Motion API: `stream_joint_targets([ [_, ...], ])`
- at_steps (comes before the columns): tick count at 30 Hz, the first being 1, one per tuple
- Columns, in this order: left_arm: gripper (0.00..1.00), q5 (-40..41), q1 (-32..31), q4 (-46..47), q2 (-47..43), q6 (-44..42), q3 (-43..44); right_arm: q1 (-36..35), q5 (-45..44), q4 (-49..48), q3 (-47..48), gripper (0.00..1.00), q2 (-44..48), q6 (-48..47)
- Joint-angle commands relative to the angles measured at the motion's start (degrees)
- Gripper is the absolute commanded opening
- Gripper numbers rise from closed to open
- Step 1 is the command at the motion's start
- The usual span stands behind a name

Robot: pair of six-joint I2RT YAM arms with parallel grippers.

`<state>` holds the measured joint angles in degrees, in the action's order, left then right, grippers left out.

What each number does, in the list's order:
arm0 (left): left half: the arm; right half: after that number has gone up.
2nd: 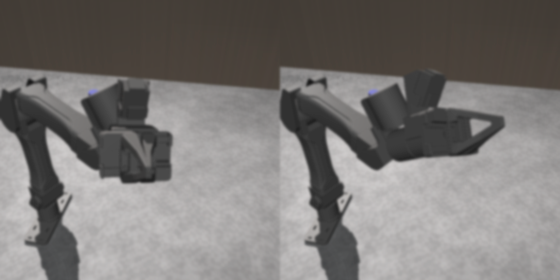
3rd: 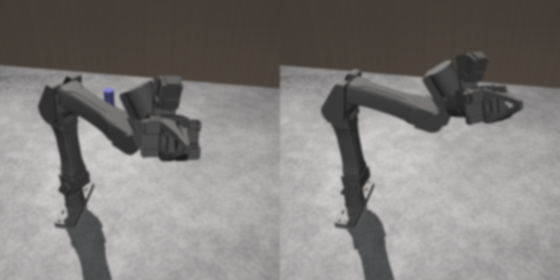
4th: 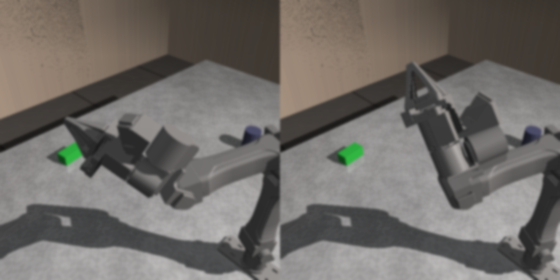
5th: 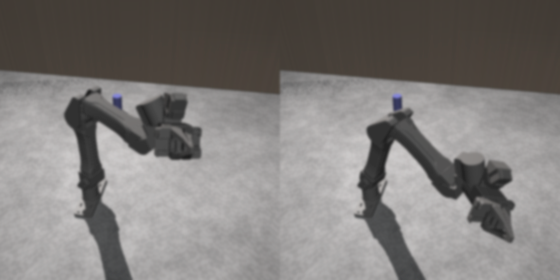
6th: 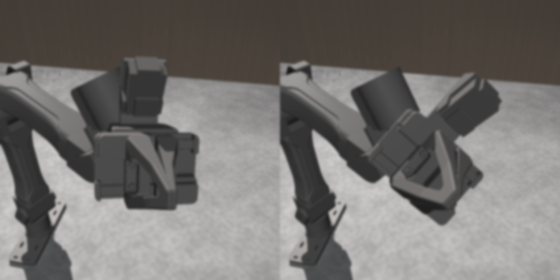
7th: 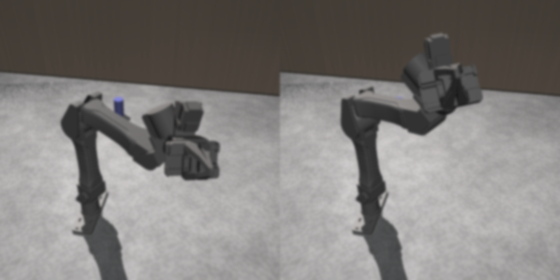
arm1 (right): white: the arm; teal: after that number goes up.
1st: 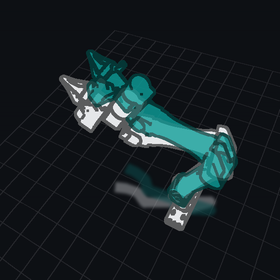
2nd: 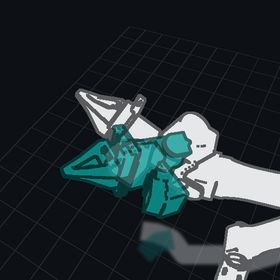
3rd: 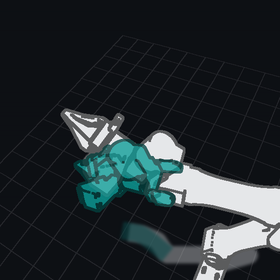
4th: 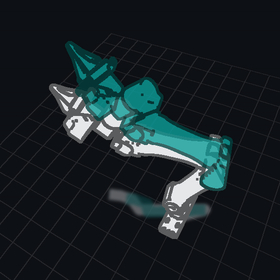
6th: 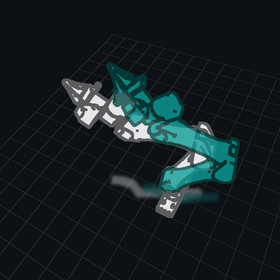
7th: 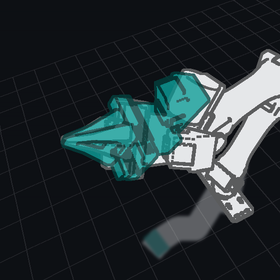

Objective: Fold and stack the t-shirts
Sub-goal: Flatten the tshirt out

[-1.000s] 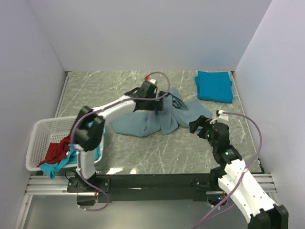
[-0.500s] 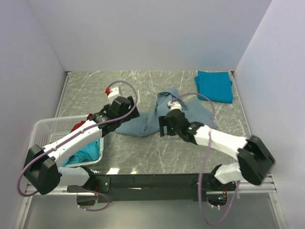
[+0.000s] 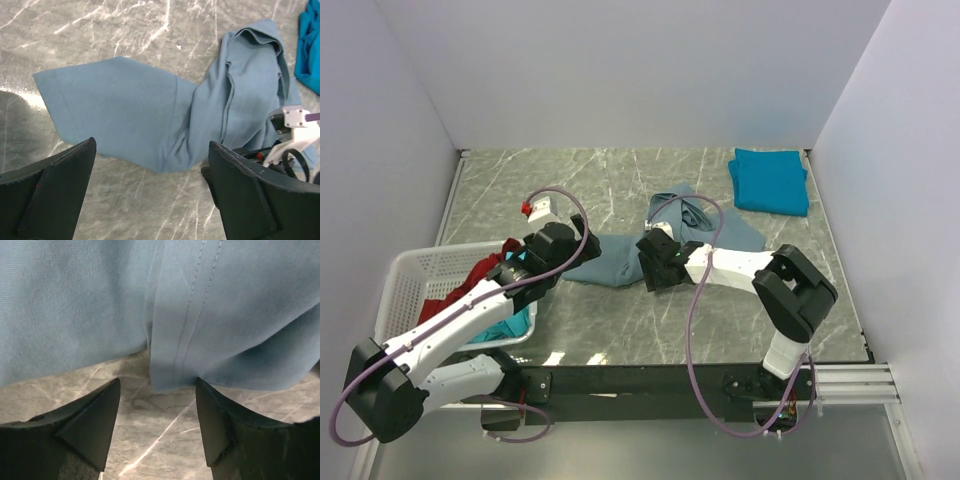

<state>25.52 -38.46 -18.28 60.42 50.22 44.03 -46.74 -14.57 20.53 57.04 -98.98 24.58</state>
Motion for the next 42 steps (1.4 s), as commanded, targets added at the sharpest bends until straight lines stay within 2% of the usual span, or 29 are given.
stream_joint_targets([
  [1,0.99,1.3,0.0,3.3,-1.7,-1.1,-0.6,-0.4,0.2,0.9,1.5,0.68,-1.7,1.3],
  [4,0.99,1.0,0.0,3.8,-2.2,-1.3,-1.2,-0.4,-0.1,1.0,1.8,0.58,-3.0,2.1],
  [5,1.00,1.3,0.0,3.5,-2.3,-1.0,-1.5,-0.3,-0.2,1.1,1.9,0.49,-3.1,2.7],
  [10,0.99,1.5,0.0,3.7,-2.9,-1.8,-1.7,-0.2,-0.8,0.8,1.0,0.38,-2.1,3.4],
  [14,0.99,0.4,0.0,5.0,-3.5,-1.9,-2.7,0.0,-2.6,0.7,0.4,0.13,-1.2,4.7],
  [17,0.99,0.9,0.0,4.1,-3.5,-1.9,-2.4,0.4,-3.8,0.3,-0.7,0.01,1.4,6.1],
  [24,0.99,0.8,0.0,3.6,-2.2,-1.2,-1.9,6.4,-3.1,-4.4,-6.8,0.00,17.3,7.6],
  [27,0.99,0.7,0.0,2.3,-0.1,-0.8,-0.6,15.2,-0.1,-5.6,-11.1,0.00,24.8,7.3],
  [28,0.99,0.3,0.1,2.1,0.5,-0.7,-0.4,20.2,-0.4,-5.5,-12.9,0.00,26.5,6.9],
  [31,0.99,-0.7,0.4,1.8,2.9,-0.1,0.6,27.2,-2.3,-1.8,-13.7,0.00,31.6,5.7],
  [33,0.99,-1.0,0.6,1.8,4.9,0.5,1.2,34.7,-2.7,-0.1,-14.1,0.00,34.6,5.2],
  [34,0.99,-1.1,0.7,1.6,5.6,0.7,1.5,37.6,-2.0,0.3,-14.3,0.00,35.5,5.1],
  [35,0.99,-1.3,0.8,1.4,6.2,1.1,2.0,43.6,-0.9,0.8,-14.4,0.00,36.4,5.9],
  [37,1.00,-1.3,0.8,0.7,8.2,1.5,2.4,49.4,0.9,2.4,-14.2,0.00,38.7,7.1],
  [39,0.99,-1.2,1.1,-0.3,10.6,2.8,3.2,56.8,4.3,0.2,-14.6,0.00,40.8,6.9],
  [42,1.00,-1.4,1.2,-1.8,13.8,3.2,4.5,62.0,5.8,1.4,-12.7,0.00,40.8,6.4],
])
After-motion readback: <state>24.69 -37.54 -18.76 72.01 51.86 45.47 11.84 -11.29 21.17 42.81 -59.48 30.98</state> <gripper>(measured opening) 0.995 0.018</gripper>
